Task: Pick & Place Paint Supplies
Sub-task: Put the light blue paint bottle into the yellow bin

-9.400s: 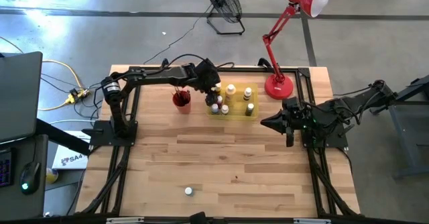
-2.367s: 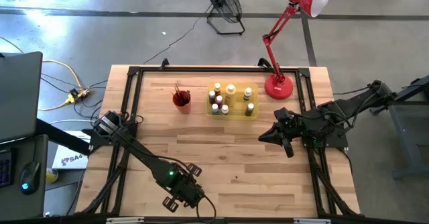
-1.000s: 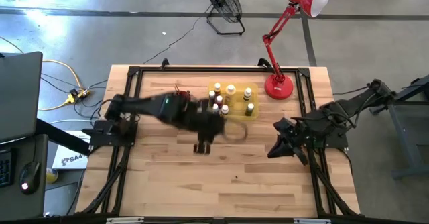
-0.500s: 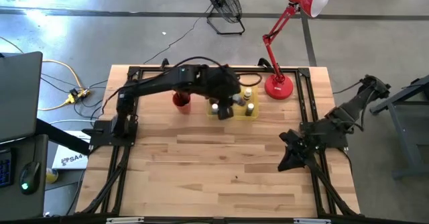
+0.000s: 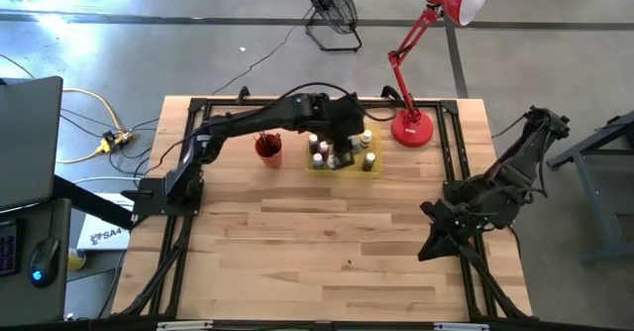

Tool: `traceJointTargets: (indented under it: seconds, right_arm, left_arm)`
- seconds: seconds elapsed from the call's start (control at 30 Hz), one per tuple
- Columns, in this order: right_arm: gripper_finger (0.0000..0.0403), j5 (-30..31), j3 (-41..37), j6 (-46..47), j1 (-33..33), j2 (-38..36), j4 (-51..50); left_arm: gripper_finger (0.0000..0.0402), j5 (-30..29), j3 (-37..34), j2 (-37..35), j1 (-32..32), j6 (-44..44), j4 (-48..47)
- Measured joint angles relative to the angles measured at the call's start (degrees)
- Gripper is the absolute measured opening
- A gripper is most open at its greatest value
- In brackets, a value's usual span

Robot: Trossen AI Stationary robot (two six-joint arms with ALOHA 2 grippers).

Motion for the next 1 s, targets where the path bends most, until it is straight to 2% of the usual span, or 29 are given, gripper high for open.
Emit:
traceJointTargets:
  seconds: [0.07, 0.27, 0.5, 0.7, 0.77, 1.0]
  right_arm:
    - [0.0004, 0.37, 0.0, 0.0, 0.37, 0.0, 0.01]
    - [0.0004, 1.57, 0.0, -0.01, 0.63, 0.0, -0.1]
    - [0.0004, 1.59, 0.0, -0.17, 0.63, 0.0, -0.33]
    - [0.0004, 1.59, 0.0, -0.19, 0.63, 0.0, -0.32]
    - [0.0004, 1.59, 0.0, -0.19, 0.63, 0.0, -0.33]
    - [0.0004, 1.59, 0.0, -0.21, 0.63, 0.02, -0.36]
  left_arm:
    - [0.0119, -0.22, 0.05, 0.6, 0.43, -0.02, 2.56]
    - [0.012, 0.29, 0.03, 2.68, 1.14, -0.02, -1.19]
    - [0.012, 0.3, 0.23, 4.79, 1.09, -0.02, 2.15]
    - [0.012, 0.41, 0.04, 6.71, 1.4, -0.26, -1.16]
    - [0.012, 0.77, 0.21, 7.42, 1.46, -0.5, 0.96]
    - [0.012, 1.5, 0.04, 9.95, 1.46, -1.54, -1.32]
